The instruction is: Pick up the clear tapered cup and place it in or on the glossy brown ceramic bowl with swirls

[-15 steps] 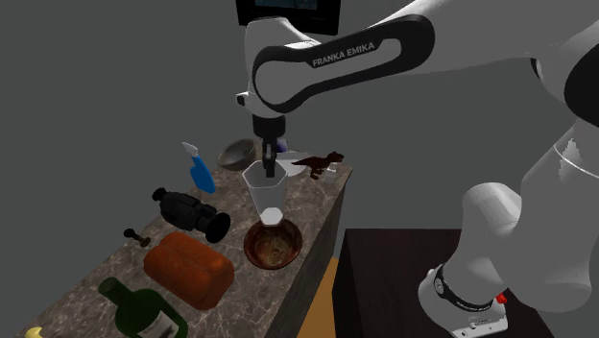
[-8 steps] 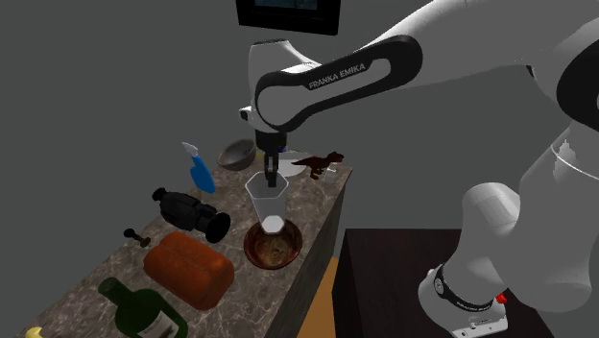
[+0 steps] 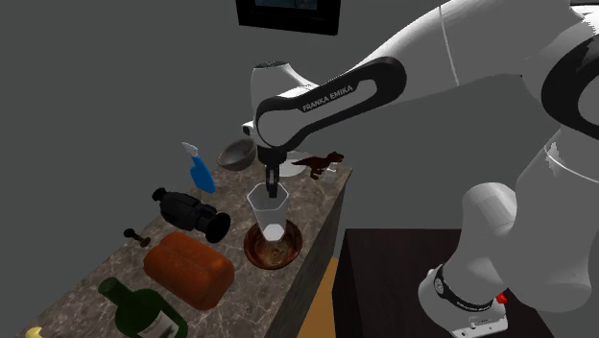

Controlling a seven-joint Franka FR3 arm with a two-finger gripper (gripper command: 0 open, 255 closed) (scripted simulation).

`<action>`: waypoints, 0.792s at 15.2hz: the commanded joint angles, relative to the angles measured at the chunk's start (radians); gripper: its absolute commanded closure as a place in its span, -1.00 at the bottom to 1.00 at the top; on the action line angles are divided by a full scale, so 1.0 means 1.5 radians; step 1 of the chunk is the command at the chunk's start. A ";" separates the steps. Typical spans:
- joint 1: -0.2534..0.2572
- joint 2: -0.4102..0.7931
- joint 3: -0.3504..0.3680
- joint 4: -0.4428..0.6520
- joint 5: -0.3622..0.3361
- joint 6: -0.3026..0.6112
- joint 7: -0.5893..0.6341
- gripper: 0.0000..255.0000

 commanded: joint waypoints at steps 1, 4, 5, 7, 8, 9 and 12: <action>0.000 0.009 0.000 -0.010 0.006 0.018 -0.005 1.00; 0.000 0.023 0.000 -0.023 0.015 0.043 -0.014 1.00; 0.000 0.027 0.000 -0.026 0.018 0.051 -0.017 1.00; 0.000 0.027 0.000 -0.026 0.018 0.051 -0.017 1.00; 0.000 0.027 0.000 -0.026 0.018 0.051 -0.017 1.00; 0.000 0.027 0.000 -0.026 0.018 0.051 -0.017 1.00; 0.000 0.027 0.000 -0.026 0.018 0.051 -0.017 1.00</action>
